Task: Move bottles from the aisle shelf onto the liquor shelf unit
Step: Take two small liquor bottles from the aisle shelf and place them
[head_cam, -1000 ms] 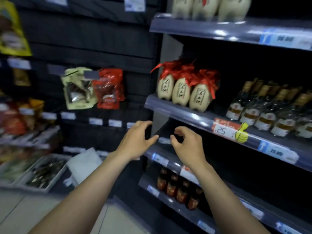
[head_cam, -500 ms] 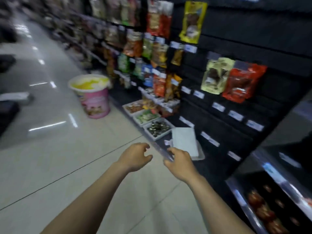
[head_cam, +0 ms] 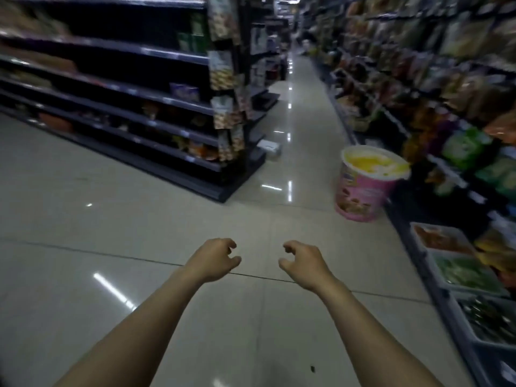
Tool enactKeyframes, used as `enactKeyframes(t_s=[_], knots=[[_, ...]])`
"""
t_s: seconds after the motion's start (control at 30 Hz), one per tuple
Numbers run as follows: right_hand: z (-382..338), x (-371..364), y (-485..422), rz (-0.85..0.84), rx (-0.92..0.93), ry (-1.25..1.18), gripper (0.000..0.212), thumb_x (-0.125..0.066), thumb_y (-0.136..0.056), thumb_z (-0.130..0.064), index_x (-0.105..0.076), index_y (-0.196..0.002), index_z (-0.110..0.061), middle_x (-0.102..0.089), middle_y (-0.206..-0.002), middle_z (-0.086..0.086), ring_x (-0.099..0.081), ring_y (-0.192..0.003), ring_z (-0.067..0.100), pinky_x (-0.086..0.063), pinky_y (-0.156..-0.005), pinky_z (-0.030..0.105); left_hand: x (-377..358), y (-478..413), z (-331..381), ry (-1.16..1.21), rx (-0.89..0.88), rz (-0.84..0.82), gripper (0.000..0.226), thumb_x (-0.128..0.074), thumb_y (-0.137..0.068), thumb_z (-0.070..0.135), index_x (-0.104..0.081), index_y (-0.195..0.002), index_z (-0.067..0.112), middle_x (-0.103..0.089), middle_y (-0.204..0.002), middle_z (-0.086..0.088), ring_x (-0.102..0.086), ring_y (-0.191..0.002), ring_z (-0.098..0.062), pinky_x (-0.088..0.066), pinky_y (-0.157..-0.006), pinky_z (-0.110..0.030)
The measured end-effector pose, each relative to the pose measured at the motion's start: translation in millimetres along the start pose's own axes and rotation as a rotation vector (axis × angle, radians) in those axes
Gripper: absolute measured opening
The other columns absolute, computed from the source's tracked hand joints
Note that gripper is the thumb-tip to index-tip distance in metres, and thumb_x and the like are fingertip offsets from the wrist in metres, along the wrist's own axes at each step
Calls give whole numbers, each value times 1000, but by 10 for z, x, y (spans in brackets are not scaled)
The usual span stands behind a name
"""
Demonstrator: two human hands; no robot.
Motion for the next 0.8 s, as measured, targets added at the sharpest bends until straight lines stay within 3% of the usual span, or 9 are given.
enactKeyframes(t_s=[0.37,0.63,0.8], knots=[[-2177,-1342,-2355,-288,297,63,56,-69,-93,-33,-58,-144,-13,-61,-143,5,-58,-129,20,-44,-106,27,1307,-959,-2460,112,307,141,50,-66,-92,41,-60,-135,17,-68,-119,1,-63,-102,-18,-52,-90,-31],[-3557,-1947,-4382,-392,419,63,56,-67,-93,-32,-56,-146,-14,-61,-142,2,-58,-125,18,-39,-95,19,2369,-2235,-3751,129,442,215,50,-65,-91,45,-59,-135,20,-67,-118,4,-61,-102,-16,-49,-87,-27],[-4397,-2188,-5388,-430,482,88,58,-67,-93,-34,-55,-147,-16,-61,-142,0,-58,-125,18,-40,-94,22,3003,-2902,-4508,147,493,266,51,-65,-91,45,-59,-135,20,-67,-120,3,-62,-101,-16,-49,-88,-28]])
Point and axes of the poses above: each hand's wrist, its own y-axis away from the middle knuckle, its own x-axis out of the back of the hand, z = x × y, the point moved 6 cm from there along -y, towards the middle knuckle
